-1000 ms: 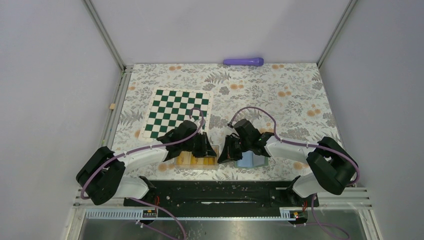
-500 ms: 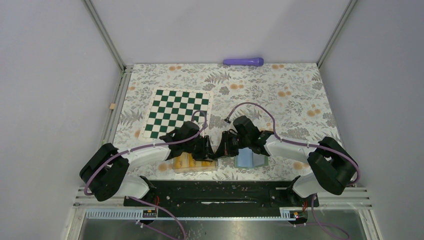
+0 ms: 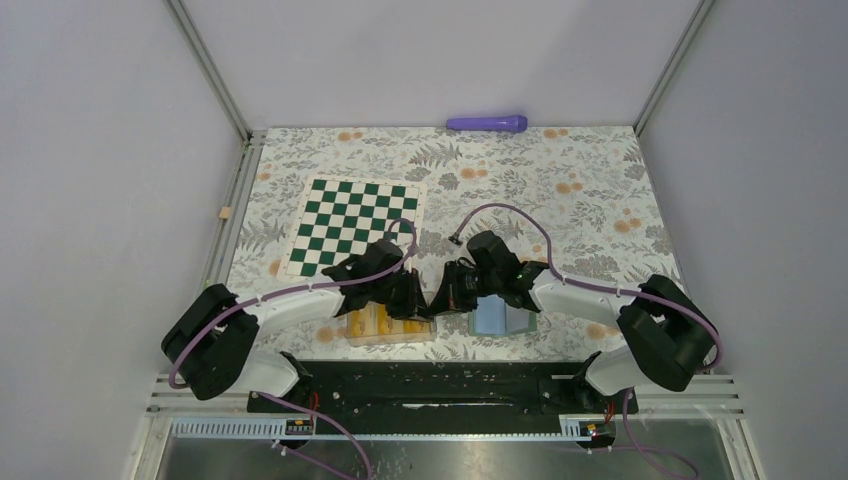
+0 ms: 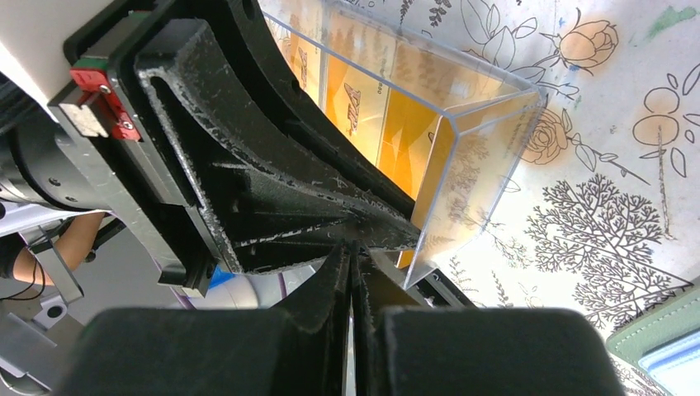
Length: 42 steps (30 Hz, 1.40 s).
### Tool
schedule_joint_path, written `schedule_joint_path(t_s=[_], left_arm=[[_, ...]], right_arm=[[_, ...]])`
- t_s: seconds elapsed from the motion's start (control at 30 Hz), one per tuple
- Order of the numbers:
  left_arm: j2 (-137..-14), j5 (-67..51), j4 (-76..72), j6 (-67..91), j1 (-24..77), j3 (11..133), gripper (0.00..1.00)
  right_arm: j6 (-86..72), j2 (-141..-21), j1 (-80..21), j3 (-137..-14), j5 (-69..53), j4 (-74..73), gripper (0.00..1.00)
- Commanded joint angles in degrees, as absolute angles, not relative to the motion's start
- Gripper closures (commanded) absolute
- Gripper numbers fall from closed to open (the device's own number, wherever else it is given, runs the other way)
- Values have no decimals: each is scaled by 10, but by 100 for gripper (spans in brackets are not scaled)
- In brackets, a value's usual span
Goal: Put the credit cards into the card holder
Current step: Pick up the credit card from the storage box.
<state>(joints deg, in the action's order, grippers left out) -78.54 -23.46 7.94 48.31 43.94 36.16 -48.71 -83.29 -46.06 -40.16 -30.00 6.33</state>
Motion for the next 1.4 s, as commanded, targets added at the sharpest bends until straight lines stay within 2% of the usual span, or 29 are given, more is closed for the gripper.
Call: schedule_joint_path(t_s=[0.0, 0.57, 0.63, 0.67, 0.83, 1.1, 1.27, 1.37], left_arm=[[-796, -155, 137, 469, 438, 370, 91], [-798, -137, 146, 468, 438, 367, 83], [-802, -140, 145, 465, 439, 369, 89], [-802, -140, 146, 464, 439, 369, 98], [-741, -123, 160, 464, 440, 372, 100], [-606, -83, 267, 438, 439, 420, 100], [-540, -125, 260, 443, 436, 419, 100], [-512, -175, 215, 459, 433, 408, 100]], right_arm=[[-473, -803, -465, -420, -287, 53, 100], [-457, -763, -465, -421, -243, 14, 96], [-456, -762, -465, -421, -243, 13, 95], [-455, -760, -465, -422, -243, 12, 94], [-450, -739, -465, -423, -235, 4, 74], [-421, -678, -448, -444, -236, -71, 39], [-422, -625, -410, -427, -295, -73, 30], [-432, -606, -395, -412, -355, -42, 29]])
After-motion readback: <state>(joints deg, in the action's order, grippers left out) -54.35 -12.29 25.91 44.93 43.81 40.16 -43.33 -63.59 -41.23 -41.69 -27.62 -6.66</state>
